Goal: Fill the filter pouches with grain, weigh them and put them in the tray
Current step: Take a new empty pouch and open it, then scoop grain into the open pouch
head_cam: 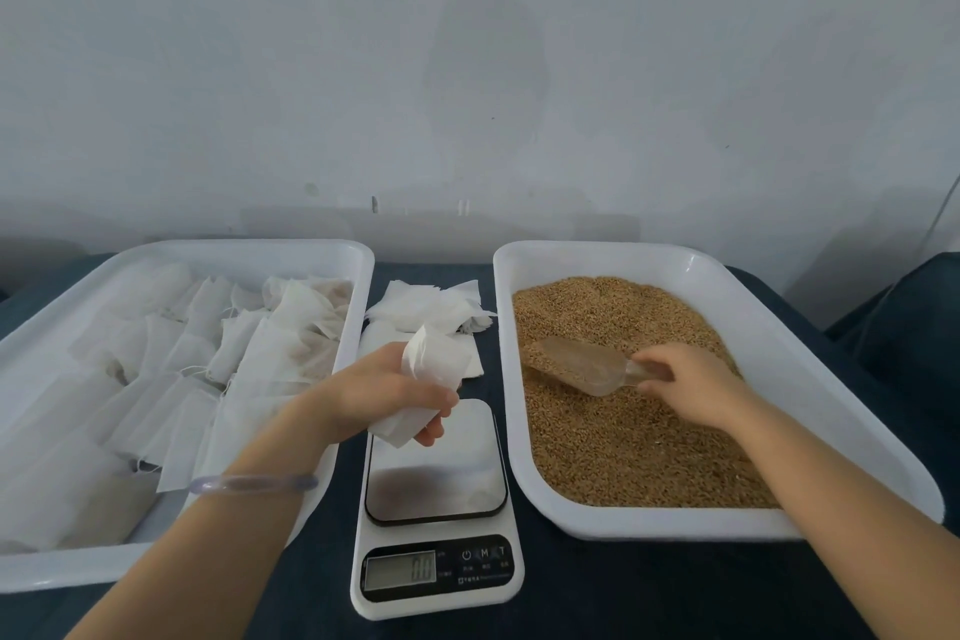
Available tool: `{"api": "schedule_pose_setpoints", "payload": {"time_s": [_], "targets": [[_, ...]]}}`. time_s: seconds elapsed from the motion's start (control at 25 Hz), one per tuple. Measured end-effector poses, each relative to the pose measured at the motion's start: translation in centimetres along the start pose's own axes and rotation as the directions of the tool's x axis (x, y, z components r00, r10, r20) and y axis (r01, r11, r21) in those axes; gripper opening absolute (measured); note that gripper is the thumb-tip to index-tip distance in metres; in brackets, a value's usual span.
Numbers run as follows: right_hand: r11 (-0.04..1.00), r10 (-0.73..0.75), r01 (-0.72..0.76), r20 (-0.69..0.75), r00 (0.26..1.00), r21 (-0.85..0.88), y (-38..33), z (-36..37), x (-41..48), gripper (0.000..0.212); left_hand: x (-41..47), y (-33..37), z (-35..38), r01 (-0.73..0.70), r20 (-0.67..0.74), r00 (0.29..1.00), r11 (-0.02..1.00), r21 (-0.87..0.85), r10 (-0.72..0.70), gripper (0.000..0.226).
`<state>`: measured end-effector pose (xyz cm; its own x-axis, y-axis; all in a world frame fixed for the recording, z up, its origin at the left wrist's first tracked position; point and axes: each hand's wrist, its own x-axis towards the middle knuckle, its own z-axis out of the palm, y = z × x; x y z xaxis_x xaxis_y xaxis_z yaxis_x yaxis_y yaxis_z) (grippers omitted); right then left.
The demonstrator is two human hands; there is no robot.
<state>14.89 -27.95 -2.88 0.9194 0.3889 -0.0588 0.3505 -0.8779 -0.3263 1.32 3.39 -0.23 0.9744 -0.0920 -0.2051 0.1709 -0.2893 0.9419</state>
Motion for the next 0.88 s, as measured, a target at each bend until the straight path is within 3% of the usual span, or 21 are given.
{"api": "schedule_pose_setpoints", "payload": {"time_s": [0.36, 0.52, 0.72, 0.88], "targets": [[0.973, 0.036, -0.030, -0.020, 0.999, 0.229, 0.5, -2.1, -2.7, 0.039, -0.8, 0.5, 0.3, -0.113, -0.108, 0.988, 0.993, -0.015, 0.111, 0.025], [0.971, 0.042, -0.022, -0.078, 0.996, 0.238, 0.2, -3.2, -5.0, 0.043, -0.8, 1.8, 1.9, -0.209, -0.188, 0.954, 0.969, 0.133, 0.232, 0.024], [0.948, 0.019, 0.040, -0.181, 0.983, 0.315, -0.2, -5.9, -8.8, 0.040, -0.3, 4.0, 6.4, -0.341, -0.118, 0.921, 0.915, 0.214, 0.371, 0.062], [0.946, -0.001, 0.073, -0.222, 0.975, 0.315, 0.0, -9.1, -11.4, 0.041, 1.4, 4.3, 7.6, -0.356, -0.177, 0.886, 0.873, 0.333, 0.429, 0.050]]}}
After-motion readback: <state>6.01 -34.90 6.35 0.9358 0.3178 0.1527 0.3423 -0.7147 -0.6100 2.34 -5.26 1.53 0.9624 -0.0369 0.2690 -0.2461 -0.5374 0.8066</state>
